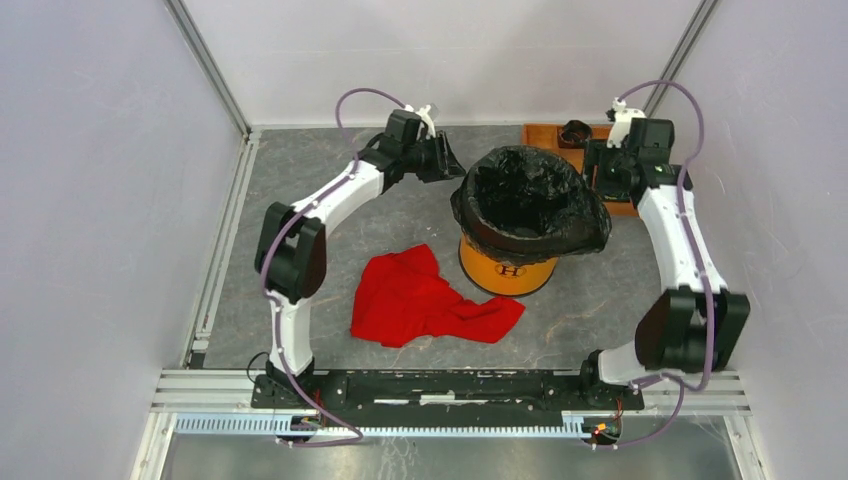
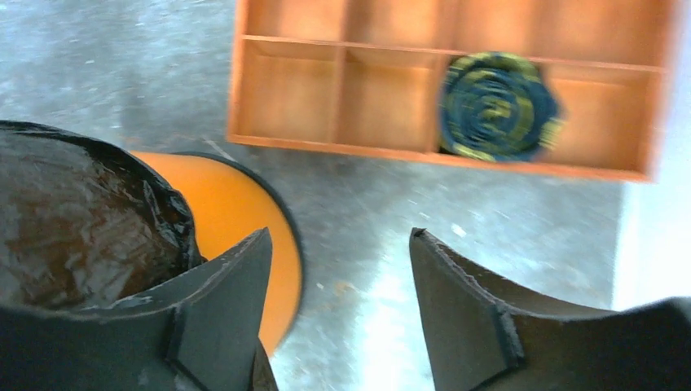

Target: Put the trash bags into the trash bin

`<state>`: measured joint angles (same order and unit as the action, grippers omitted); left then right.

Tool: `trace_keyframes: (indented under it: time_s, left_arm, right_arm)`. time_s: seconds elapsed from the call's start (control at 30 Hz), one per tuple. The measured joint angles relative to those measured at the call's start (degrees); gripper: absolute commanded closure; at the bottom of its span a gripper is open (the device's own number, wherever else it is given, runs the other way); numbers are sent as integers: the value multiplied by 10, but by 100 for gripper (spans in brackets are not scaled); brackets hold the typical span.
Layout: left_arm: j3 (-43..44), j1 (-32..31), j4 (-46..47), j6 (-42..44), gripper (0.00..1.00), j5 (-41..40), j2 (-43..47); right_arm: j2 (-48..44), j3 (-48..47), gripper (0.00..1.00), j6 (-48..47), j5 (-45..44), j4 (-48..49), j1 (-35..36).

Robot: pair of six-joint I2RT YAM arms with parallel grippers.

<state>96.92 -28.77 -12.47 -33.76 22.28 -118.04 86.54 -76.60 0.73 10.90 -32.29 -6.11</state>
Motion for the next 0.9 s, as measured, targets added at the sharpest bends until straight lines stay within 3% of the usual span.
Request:
trace_keyframes:
  time_s: [0.13, 0.27, 0.4, 0.67, 0.77, 0.9]
  left_arm:
    - [-7, 6, -28, 10, 36, -39, 70]
    - [-44, 9, -37, 15, 26, -64, 167]
    - [-109, 17, -26, 14, 25, -57, 246]
    - [-254, 25, 63, -54, 32, 37, 268]
    - [-301, 25, 99, -87, 36, 65, 265]
    - [-335, 25, 153, -127, 37, 97, 256]
  right_arm:
    - [-102, 0, 15, 5, -96, -35, 0]
    - [-249, 41, 2, 9, -134, -9, 0]
    - [-366, 142, 2, 24, -124, 35, 0]
    - [-297, 168, 4, 31, -79, 45, 0]
    - [-292, 180, 17, 36, -68, 70, 0]
    - [-244, 182, 21, 44, -53, 112, -2]
